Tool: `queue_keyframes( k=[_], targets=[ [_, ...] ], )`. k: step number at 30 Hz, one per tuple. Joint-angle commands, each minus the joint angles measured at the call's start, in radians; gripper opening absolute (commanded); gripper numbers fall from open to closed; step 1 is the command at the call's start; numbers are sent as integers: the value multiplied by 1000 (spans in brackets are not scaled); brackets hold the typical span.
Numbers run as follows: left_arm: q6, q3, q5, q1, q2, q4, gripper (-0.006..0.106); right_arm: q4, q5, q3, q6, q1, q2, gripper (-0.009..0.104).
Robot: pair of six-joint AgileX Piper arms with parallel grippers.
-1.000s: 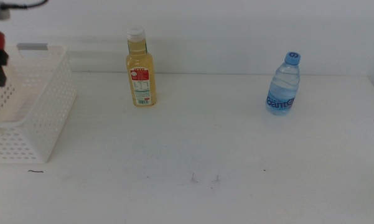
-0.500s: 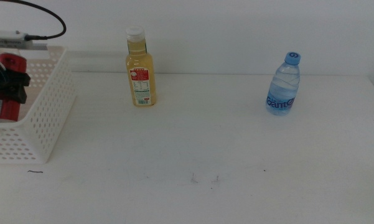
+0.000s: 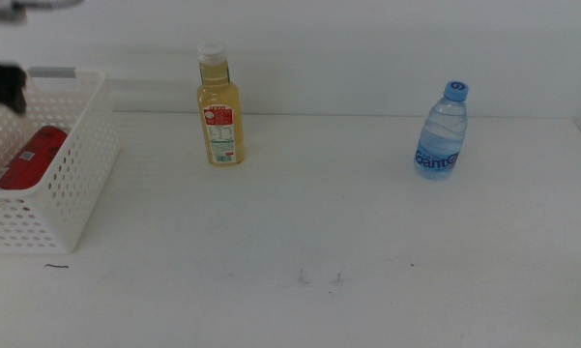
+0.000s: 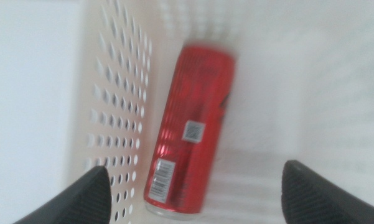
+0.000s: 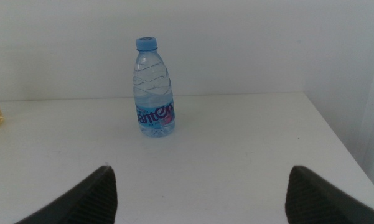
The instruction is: Use arms to grab the bottles and put them into the dustbin to the left of the table.
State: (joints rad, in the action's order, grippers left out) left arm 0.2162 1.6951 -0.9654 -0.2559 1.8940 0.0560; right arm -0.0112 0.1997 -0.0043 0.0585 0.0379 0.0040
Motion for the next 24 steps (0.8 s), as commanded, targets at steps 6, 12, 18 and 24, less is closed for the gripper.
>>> queue_keyframes(
  k=[6, 12, 18, 24],
  targets=[
    [-42, -105, 105, 164, -355, 2, 91, -10, -12, 4, -3, -9, -4, 92],
    [-109, -540, 525, 367, -676, 0, 87, -10, -12, 4, -3, -9, -4, 92],
    [-180, -1146, 1245, 542, -841, 6, 86, -10, -12, 4, -3, -9, -4, 92],
    [-173, -1496, 1898, 614, -659, 4, 86, -10, -12, 4, -3, -9, -4, 92]
  ],
)
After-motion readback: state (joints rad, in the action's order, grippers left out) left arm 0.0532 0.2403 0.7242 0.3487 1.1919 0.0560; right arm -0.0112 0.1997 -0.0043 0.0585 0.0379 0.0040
